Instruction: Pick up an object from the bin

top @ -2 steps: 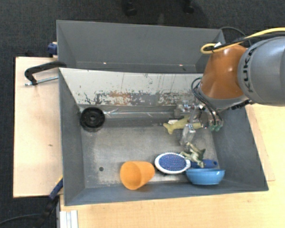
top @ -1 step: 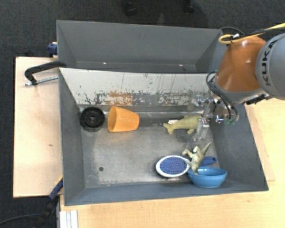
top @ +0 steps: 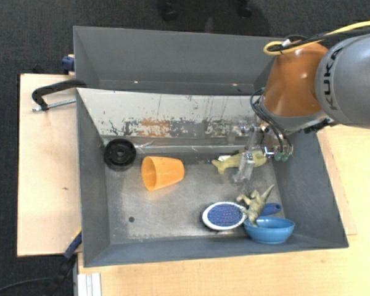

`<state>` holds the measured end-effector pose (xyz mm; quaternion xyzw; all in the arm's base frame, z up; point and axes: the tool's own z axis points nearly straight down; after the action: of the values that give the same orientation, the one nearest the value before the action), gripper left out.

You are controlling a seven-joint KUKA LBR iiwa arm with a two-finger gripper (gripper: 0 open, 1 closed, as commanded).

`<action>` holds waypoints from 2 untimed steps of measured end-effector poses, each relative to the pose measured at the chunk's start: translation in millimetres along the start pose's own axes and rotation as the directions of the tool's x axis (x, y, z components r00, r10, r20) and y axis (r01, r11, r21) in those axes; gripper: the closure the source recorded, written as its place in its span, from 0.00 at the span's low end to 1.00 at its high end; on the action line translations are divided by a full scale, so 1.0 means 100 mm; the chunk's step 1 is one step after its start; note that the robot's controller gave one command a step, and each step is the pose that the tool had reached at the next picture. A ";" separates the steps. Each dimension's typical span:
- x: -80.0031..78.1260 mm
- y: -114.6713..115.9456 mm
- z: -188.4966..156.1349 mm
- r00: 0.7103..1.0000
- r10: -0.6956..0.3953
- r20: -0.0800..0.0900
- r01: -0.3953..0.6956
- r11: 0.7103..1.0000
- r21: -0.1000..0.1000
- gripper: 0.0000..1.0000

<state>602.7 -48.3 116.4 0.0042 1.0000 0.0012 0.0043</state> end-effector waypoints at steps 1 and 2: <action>0.01 0.06 0.48 1.000 -0.022 -0.011 0.022 1.000 0.001 0.00; 0.00 0.07 0.47 1.000 -0.022 -0.007 0.022 1.000 0.001 0.00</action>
Offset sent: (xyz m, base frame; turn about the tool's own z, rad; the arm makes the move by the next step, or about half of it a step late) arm -0.0006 0.0053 -0.0464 -0.0225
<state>603.3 -41.4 69.4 -0.0068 1.0000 0.0004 0.0007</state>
